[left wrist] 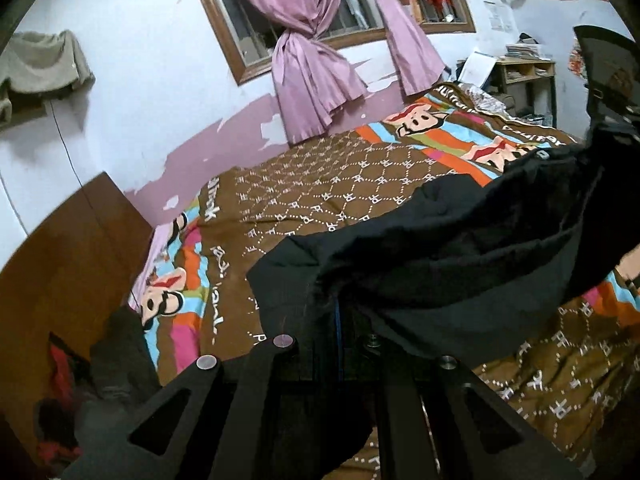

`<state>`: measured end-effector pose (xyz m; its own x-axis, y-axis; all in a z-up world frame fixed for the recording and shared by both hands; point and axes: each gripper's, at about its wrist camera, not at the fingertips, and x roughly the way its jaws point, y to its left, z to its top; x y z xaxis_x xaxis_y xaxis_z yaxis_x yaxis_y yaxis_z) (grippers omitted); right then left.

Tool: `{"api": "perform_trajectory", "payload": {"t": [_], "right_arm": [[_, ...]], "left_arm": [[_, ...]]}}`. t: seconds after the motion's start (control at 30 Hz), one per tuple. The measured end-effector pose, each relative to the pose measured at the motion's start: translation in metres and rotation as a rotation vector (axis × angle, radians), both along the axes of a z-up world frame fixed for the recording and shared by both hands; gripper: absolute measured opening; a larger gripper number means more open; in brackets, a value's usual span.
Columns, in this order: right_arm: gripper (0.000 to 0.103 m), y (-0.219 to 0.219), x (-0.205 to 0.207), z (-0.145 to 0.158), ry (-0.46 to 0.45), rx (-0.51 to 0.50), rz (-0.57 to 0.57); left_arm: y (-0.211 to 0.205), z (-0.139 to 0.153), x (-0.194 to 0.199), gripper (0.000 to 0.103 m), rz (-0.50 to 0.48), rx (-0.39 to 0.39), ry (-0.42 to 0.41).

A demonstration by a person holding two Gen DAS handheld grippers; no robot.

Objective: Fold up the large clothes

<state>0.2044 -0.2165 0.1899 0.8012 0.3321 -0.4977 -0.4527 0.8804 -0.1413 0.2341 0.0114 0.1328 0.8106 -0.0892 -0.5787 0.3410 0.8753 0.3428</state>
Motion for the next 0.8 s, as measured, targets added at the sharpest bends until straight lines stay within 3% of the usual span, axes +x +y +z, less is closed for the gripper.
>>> {"api": "perform_trajectory", "payload": {"t": [0.03, 0.1, 0.17, 0.23, 0.37, 0.53, 0.67, 0.77, 0.8], "right_arm": [[0.005, -0.003, 0.006, -0.001, 0.014, 0.025, 0.014], [0.017, -0.009, 0.014, -0.004, 0.037, 0.078, 0.035], [0.062, -0.018, 0.022, -0.006, 0.063, 0.154, 0.064], [0.07, -0.027, 0.029, -0.01, 0.098, 0.237, 0.099], [0.07, -0.033, 0.045, -0.021, 0.177, 0.244, 0.089], [0.068, -0.021, 0.049, -0.034, 0.156, 0.083, 0.034], [0.031, -0.018, 0.068, -0.045, 0.125, 0.013, -0.028], [0.016, -0.022, 0.092, -0.053, 0.106, -0.027, -0.086], [0.015, -0.023, 0.1, -0.055, 0.103, -0.037, -0.1]], "left_arm": [[0.0, -0.002, 0.013, 0.006, 0.012, -0.006, 0.016], [0.001, -0.005, 0.033, 0.006, 0.03, -0.023, 0.04], [0.002, -0.009, 0.043, 0.006, 0.044, -0.032, 0.051], [0.002, -0.014, 0.058, 0.006, 0.057, -0.03, 0.055], [0.002, -0.024, 0.074, 0.006, 0.072, -0.027, 0.065], [0.006, -0.034, 0.093, 0.006, 0.077, -0.031, 0.079], [0.002, -0.04, 0.111, 0.006, 0.079, -0.022, 0.084], [-0.002, -0.046, 0.131, 0.006, 0.081, -0.005, 0.09], [-0.003, -0.048, 0.137, 0.006, 0.082, 0.002, 0.09]]}}
